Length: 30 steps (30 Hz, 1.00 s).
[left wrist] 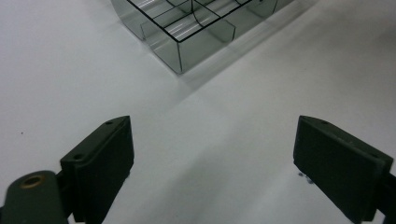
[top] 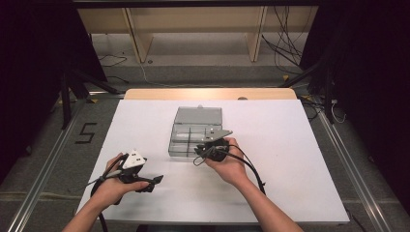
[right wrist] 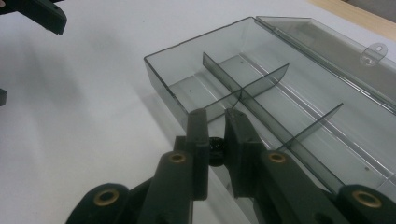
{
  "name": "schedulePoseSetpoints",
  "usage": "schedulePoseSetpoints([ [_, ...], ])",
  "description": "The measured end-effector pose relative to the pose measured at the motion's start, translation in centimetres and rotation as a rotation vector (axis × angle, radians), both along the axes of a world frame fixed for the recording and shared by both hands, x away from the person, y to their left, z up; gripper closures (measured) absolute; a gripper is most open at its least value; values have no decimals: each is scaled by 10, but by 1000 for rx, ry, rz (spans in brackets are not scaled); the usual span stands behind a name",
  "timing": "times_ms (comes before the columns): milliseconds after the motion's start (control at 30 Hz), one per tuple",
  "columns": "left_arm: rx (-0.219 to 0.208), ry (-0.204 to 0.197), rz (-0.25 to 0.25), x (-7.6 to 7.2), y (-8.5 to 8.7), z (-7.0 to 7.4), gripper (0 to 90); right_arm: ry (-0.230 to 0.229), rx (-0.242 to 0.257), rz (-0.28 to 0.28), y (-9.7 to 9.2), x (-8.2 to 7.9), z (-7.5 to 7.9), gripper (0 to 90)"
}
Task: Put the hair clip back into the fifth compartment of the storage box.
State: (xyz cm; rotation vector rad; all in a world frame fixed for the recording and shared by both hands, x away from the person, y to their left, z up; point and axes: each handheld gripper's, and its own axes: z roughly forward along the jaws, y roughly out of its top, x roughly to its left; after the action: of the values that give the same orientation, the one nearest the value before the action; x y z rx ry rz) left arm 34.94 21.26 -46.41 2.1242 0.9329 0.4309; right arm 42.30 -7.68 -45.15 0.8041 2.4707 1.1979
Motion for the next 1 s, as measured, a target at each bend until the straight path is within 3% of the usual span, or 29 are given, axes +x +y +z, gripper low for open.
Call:
schedulePoseSetpoints([
  [1000, -3, 0, 0, 0, 0, 0, 119, 2, -14, -32, 4, 12, 8, 810],
])
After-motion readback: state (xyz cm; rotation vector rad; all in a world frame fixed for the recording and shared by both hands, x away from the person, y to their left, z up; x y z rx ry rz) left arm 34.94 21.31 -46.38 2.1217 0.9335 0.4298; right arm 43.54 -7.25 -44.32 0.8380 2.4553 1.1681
